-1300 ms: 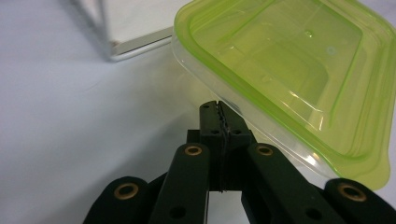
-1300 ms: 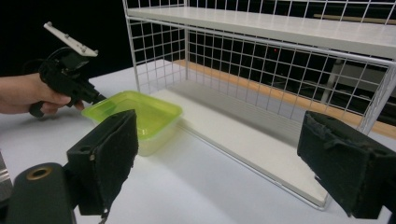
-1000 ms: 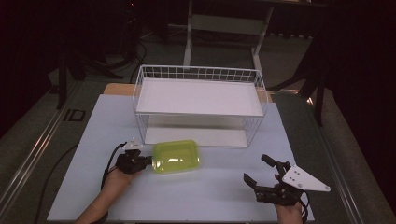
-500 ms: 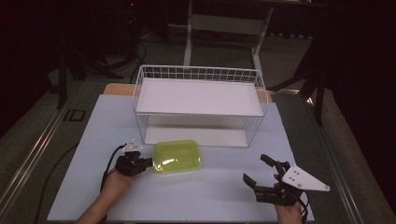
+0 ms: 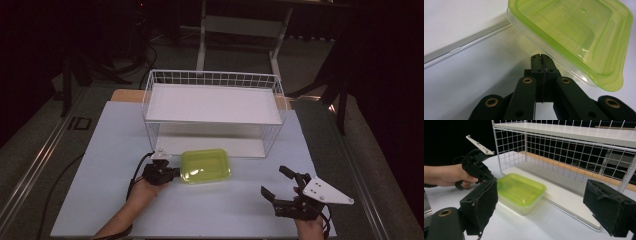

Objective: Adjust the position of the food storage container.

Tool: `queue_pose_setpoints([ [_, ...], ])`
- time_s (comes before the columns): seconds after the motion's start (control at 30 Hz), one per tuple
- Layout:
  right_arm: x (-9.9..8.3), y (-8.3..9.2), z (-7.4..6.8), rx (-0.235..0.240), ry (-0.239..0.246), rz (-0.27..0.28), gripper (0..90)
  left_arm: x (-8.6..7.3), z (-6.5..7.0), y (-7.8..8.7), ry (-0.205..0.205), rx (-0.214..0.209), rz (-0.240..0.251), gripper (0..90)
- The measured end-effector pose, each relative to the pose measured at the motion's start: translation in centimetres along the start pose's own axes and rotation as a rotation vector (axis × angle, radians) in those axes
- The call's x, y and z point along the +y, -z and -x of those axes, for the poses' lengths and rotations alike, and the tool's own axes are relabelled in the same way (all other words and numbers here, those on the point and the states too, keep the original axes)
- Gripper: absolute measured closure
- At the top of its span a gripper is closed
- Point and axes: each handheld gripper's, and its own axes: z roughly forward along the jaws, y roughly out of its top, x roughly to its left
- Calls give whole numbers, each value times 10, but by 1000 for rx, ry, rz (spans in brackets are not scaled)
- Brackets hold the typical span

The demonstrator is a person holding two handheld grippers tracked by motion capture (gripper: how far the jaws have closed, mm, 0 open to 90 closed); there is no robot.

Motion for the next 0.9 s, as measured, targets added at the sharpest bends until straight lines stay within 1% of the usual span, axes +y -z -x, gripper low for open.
queue_pose_setpoints([
  [0.13, 0, -1, 0, 5, -2, -4, 124, 3, 3, -6, -8, -7, -4, 900],
  [0.2, 0, -1, 0, 7, -1, -5, 124, 5, 4, -9, -5, -9, 0, 900],
  [0.53, -1, -1, -1, 10, -1, -6, 124, 17, 4, -21, -9, -7, 5, 900],
  [0.57, -1, -2, -1, 10, 0, -6, 123, 20, 4, -23, -19, -10, 3, 900],
  [0.63, -2, -2, -1, 11, -2, -8, 124, 21, 5, -24, -14, -13, 10, 900],
  [0.67, -2, -2, -1, 11, -2, -8, 124, 23, 5, -25, -16, -22, 7, 900],
  [0.73, -2, -2, -1, 12, -3, -10, 124, 25, 8, -29, -28, -20, 11, 900],
  [0.8, -3, -3, -1, 12, -3, -11, 123, 27, 10, -31, -30, -27, 10, 900],
  [0.83, -3, -3, -1, 12, -4, -12, 124, 28, 11, -33, -39, -24, 11, 900],
  [0.9, -3, -3, -2, 15, -5, -16, 124, 29, 13, -35, -41, -21, 20, 900],
])
